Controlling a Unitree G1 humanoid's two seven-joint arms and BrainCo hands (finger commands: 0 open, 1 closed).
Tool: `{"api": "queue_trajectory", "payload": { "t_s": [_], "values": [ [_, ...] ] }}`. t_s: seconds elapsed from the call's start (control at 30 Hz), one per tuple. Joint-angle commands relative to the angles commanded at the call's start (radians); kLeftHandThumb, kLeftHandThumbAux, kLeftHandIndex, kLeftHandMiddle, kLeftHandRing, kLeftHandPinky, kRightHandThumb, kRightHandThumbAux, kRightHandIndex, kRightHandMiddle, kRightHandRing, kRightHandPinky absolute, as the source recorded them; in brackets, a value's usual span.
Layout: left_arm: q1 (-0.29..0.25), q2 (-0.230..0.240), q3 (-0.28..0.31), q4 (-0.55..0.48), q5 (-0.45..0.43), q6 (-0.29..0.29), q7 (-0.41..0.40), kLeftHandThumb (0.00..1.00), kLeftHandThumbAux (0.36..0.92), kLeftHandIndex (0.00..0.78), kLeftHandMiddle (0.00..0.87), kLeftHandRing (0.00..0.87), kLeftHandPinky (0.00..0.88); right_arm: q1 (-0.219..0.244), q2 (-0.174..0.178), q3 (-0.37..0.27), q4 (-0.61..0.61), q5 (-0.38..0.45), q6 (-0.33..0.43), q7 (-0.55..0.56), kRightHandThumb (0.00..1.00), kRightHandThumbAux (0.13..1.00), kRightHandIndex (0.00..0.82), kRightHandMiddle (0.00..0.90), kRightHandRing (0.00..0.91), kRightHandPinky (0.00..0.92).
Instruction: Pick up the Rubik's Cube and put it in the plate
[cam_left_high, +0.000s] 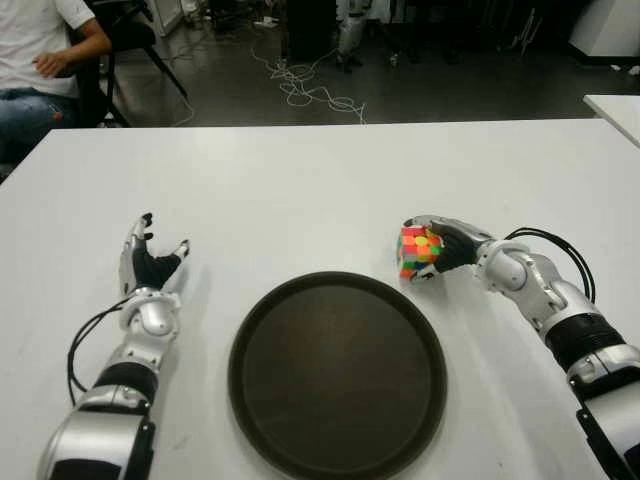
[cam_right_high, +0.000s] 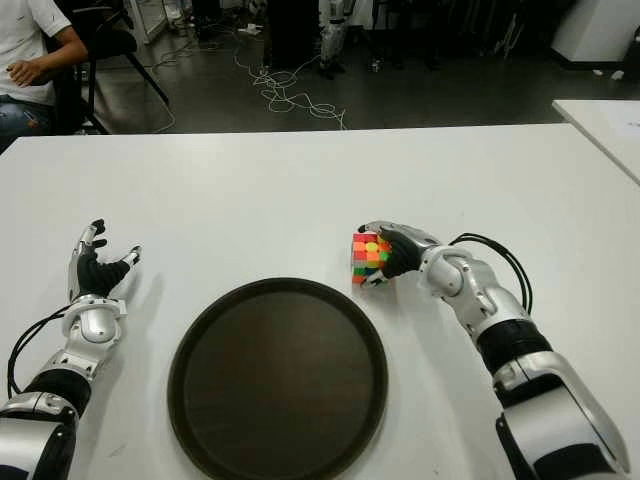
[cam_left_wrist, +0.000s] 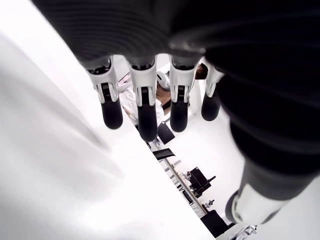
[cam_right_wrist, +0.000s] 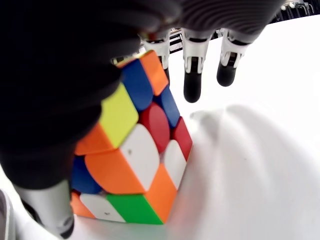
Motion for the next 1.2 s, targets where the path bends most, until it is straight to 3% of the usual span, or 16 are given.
{"api": "queue_trajectory", "payload": {
  "t_s": [0.3, 0.5, 0.63, 0.67, 0.77, 0.93, 1.1, 1.2],
  "values": [
    [-0.002, -0.002, 0.002, 0.0, -0.002, 0.015, -0.001, 0.134, 0.731, 0.09, 0.14, 0.141, 0.143, 0.003, 0.002, -0.005, 0.0, 0.003, -0.021, -0.023, 0.0, 0.786, 0.093, 0.122, 0.126, 0.092],
    [-0.003, -0.003, 0.006, 0.004, -0.009, 0.011, -0.005, 0.143, 0.727, 0.1, 0.156, 0.172, 0.201, 0.016, 0.012, -0.02, 0.002, 0.002, -0.028, -0.1, 0.029, 0.82, 0.145, 0.207, 0.223, 0.251],
    [-0.002, -0.005, 0.01, 0.004, -0.014, 0.007, -0.01, 0.152, 0.723, 0.099, 0.156, 0.176, 0.211, 0.026, 0.026, -0.036, -0.002, 0.011, -0.001, -0.149, 0.163, 0.808, 0.184, 0.255, 0.29, 0.36],
    [-0.001, -0.005, 0.011, 0.004, -0.015, 0.007, -0.01, 0.155, 0.723, 0.099, 0.159, 0.179, 0.214, 0.029, 0.03, -0.04, -0.003, 0.014, 0.006, -0.161, 0.349, 0.781, 0.264, 0.293, 0.334, 0.405],
    [-0.001, -0.006, 0.012, 0.004, -0.016, 0.006, -0.011, 0.159, 0.728, 0.099, 0.164, 0.183, 0.215, 0.033, 0.04, -0.05, -0.001, 0.019, 0.016, -0.186, 0.576, 0.747, 0.363, 0.369, 0.415, 0.479],
    [-0.001, -0.004, 0.012, 0.005, -0.014, 0.002, -0.013, 0.164, 0.734, 0.101, 0.167, 0.184, 0.213, 0.036, 0.053, -0.066, 0.007, 0.031, 0.019, -0.213, 0.67, 0.732, 0.405, 0.43, 0.475, 0.528],
    [-0.002, -0.001, 0.009, 0.01, -0.011, -0.003, -0.014, 0.163, 0.731, 0.1, 0.163, 0.184, 0.217, 0.038, 0.063, -0.079, 0.019, 0.049, 0.013, -0.232, 0.691, 0.727, 0.421, 0.57, 0.607, 0.632],
    [0.001, 0.0, 0.006, 0.005, -0.005, -0.002, -0.009, 0.159, 0.724, 0.099, 0.16, 0.181, 0.218, 0.039, 0.066, -0.085, 0.024, 0.059, 0.008, -0.232, 0.693, 0.726, 0.424, 0.604, 0.637, 0.655]
  ]
}}
